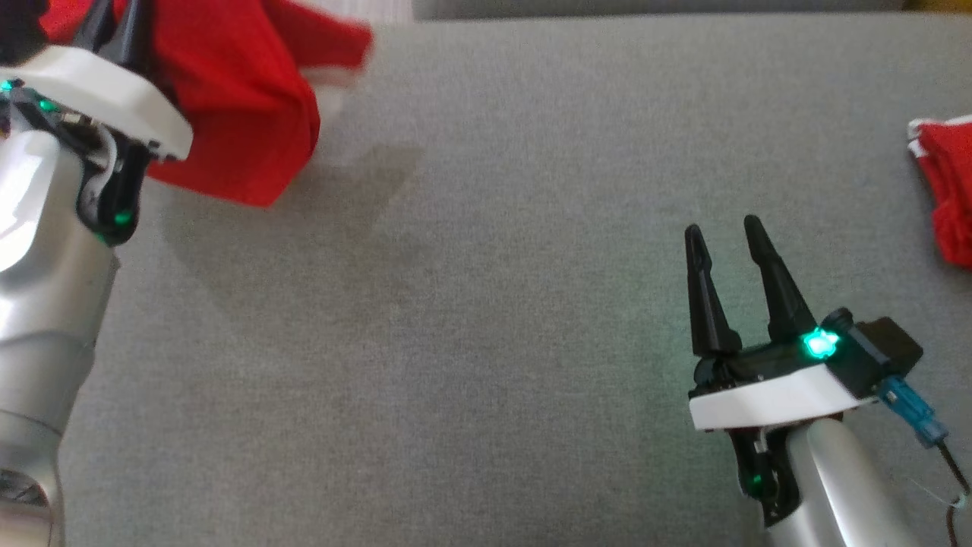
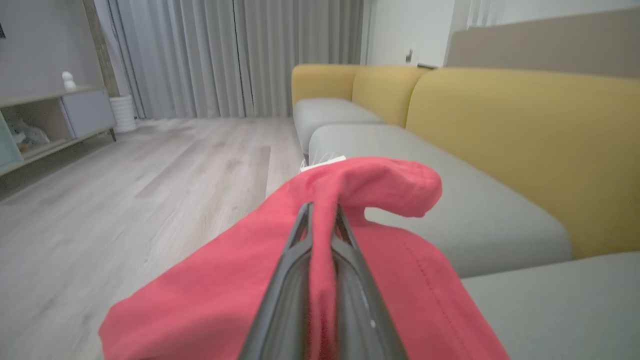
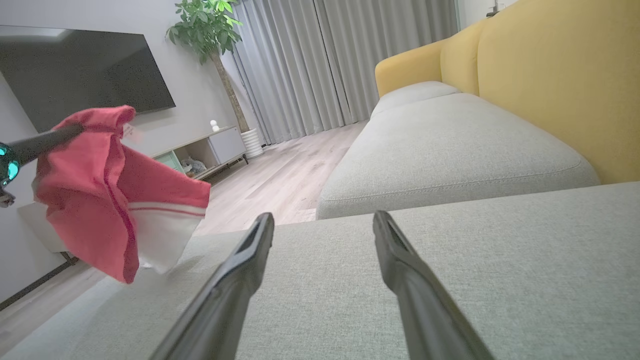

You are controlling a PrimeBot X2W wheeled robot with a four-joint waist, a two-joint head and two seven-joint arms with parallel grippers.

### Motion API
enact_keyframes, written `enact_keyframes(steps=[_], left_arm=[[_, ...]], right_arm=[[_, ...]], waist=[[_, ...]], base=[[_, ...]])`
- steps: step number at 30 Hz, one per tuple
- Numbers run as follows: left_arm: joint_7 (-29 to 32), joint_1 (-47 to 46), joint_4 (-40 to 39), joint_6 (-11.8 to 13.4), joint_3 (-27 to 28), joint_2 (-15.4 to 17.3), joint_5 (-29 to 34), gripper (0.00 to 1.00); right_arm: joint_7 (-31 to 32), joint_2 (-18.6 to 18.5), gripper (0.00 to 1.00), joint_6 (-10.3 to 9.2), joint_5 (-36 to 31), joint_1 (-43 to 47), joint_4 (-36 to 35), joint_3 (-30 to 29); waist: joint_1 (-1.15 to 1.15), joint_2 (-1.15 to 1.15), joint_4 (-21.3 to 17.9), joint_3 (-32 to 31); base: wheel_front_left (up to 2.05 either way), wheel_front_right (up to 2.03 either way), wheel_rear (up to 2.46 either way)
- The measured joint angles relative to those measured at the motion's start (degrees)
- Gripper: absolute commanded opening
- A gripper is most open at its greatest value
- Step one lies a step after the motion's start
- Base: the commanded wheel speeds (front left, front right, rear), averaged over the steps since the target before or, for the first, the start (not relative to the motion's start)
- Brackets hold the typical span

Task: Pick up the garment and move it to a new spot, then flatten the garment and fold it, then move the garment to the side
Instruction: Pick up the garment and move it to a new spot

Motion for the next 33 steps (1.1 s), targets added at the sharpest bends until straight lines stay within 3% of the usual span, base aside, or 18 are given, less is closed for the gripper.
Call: enact_keyframes(steps=[11, 22, 23, 24, 30, 33], left_arm=[[-6.21, 1.60, -10.32, 5.84, -0.66, -5.11, 1.27, 0.00], [-9.48, 8.87, -12.56, 10.40, -4.97, -15.24, 2.68, 0.00], [-9.82, 9.39, -12.41, 10.53, -5.92, -16.11, 3.15, 0.34], [-9.88, 9.97, -12.24, 10.44, -6.98, -16.90, 3.66, 1.00], [-10.44, 14.70, -11.06, 8.20, -12.83, -19.62, 6.32, 1.00], [-10.94, 15.63, -11.93, 8.10, -12.16, -19.27, 6.72, 1.00]], right_arm=[[0.00, 0.01, 1.00, 0.00, 1.04, 1.22, 0.09, 0.33], [0.00, 0.01, 1.00, 0.00, 1.97, 1.25, -0.85, 0.80], [0.00, 0.01, 1.00, 0.00, 1.97, 1.26, -0.85, 0.79], [0.00, 0.01, 1.00, 0.00, 1.97, 1.25, -0.86, 0.80], [0.01, 0.01, 1.00, 0.00, 2.31, 1.24, -0.87, 0.01], [0.01, 0.01, 1.00, 0.00, 2.30, 1.25, -0.85, -0.46]], waist=[[0.00, 0.00, -1.59, -4.11], [0.01, 0.00, -7.68, -2.34], [0.01, 0.00, -8.28, -2.10], [0.01, 0.00, -8.81, -1.86], [0.01, 0.00, -10.05, -1.04], [0.01, 0.00, -9.04, -1.46]], base=[[0.00, 0.00, 0.00], [0.00, 0.00, 0.00], [0.00, 0.00, 0.00], [0.00, 0.00, 0.00], [0.00, 0.00, 0.00], [0.00, 0.00, 0.00]])
